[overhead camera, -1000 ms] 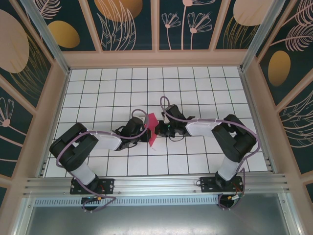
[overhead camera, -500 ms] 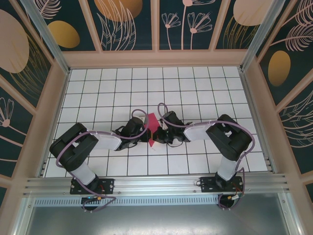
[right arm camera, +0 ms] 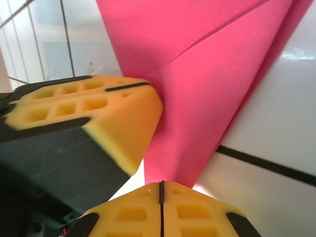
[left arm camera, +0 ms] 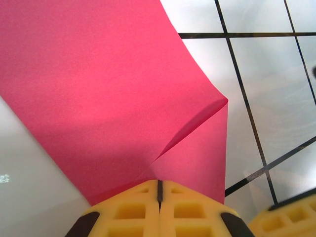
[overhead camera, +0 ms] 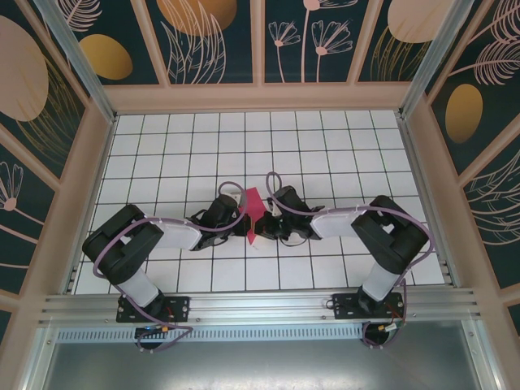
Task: Fold a paper plane with a square sheet of paper (pick it up from the middle)
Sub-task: Third fold the triangle at the center of the table.
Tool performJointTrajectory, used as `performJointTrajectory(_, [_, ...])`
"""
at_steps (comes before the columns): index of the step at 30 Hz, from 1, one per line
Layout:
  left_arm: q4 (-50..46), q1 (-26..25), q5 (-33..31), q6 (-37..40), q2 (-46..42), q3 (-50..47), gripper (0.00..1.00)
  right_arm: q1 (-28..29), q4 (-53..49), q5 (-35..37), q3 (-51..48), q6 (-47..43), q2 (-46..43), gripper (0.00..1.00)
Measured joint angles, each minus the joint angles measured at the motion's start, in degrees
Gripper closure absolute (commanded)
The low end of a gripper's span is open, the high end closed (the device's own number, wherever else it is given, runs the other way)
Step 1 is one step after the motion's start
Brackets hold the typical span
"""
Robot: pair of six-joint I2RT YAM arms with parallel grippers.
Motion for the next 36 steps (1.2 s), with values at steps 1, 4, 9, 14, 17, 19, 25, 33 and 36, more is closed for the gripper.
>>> performJointTrajectory(1, [0.0,0.0,0.0,0.1,0.0,0.0,1.0,0.1,0.7,-0.1,-0.5,0.4,-0.3,0.91])
performJointTrajectory(4, [0.0,0.0,0.0,0.2,0.0,0.0,1.0,0.7,2.1,-0.5,-1.2,1.3,-0.3,0.91])
performJointTrajectory(9, [0.0,0.0,0.0,0.3,0.0,0.0,1.0,1.3,4.7,-1.4,-1.3,1.9,1.1,0.91])
performJointTrajectory(14, [0.0,0.0,0.0,0.3,0.0,0.0,1.0,1.7,5.4,-1.4,-0.9,2.1,4.3,0.92])
performJointTrajectory(17, [0.0,0.0,0.0,0.3,0.0,0.0,1.0,1.9,6.0,-1.5,-0.9,2.2,4.6,0.91])
performJointTrajectory(19, [0.0,0.0,0.0,0.5,0.0,0.0,1.0,1.9,6.0,-1.6,-0.9,2.2,4.6,0.91])
performJointTrajectory(25, [0.0,0.0,0.0,0.5,0.0,0.0,1.0,2.3,4.0,-0.9,-0.8,2.1,2.8,0.91])
performJointTrajectory(33, [0.0,0.0,0.0,0.5,0.0,0.0,1.0,3.4,4.6,-0.9,-1.0,3.4,0.5,0.91])
performJointTrajectory(36, [0.0,0.0,0.0,0.5,0.0,0.0,1.0,3.9,5.4,-0.9,-1.0,4.1,1.0,0.91])
